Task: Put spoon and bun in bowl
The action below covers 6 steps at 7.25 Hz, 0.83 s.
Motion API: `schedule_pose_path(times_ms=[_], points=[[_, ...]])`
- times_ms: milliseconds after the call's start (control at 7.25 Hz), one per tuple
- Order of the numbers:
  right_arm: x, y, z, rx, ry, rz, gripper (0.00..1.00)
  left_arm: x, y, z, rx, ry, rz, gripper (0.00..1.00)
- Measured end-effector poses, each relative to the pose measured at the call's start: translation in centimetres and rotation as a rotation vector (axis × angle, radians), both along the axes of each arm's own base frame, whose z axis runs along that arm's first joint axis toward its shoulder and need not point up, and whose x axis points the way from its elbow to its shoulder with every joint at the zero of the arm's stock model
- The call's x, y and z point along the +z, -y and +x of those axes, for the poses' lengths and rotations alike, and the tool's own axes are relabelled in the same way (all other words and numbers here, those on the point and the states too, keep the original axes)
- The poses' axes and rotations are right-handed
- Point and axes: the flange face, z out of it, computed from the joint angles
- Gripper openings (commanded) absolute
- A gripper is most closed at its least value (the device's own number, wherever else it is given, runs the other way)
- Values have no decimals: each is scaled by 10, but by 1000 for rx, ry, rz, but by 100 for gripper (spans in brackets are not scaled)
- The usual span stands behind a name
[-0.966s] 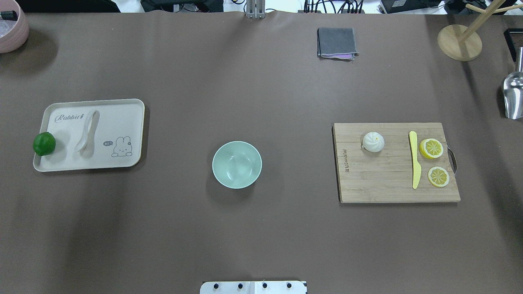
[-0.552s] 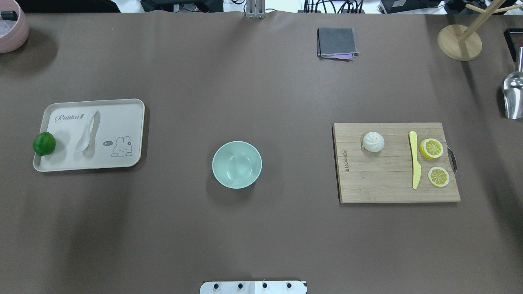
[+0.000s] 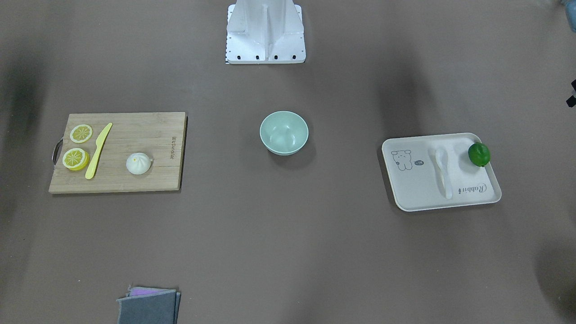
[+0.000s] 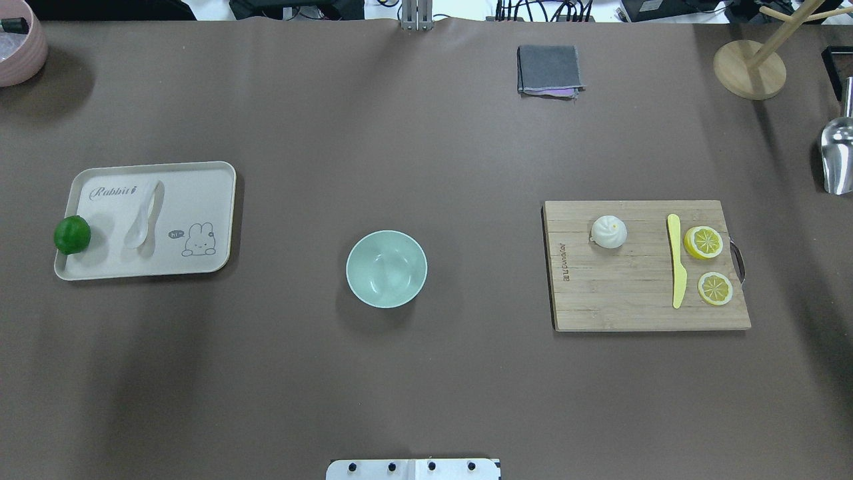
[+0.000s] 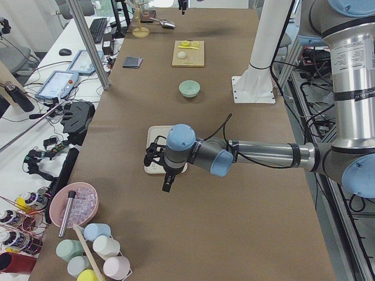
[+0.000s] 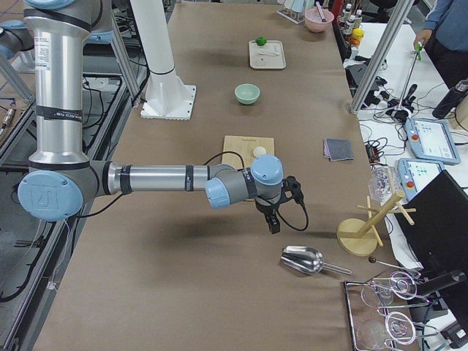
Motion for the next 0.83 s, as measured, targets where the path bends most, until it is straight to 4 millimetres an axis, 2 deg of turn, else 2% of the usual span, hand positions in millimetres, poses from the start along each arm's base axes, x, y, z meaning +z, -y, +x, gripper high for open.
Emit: schedule_pose_path(times_ms=[828], points=[[3,-5,-3,-17,41,-20,100,10,-1,1,-2,-3,56,98]])
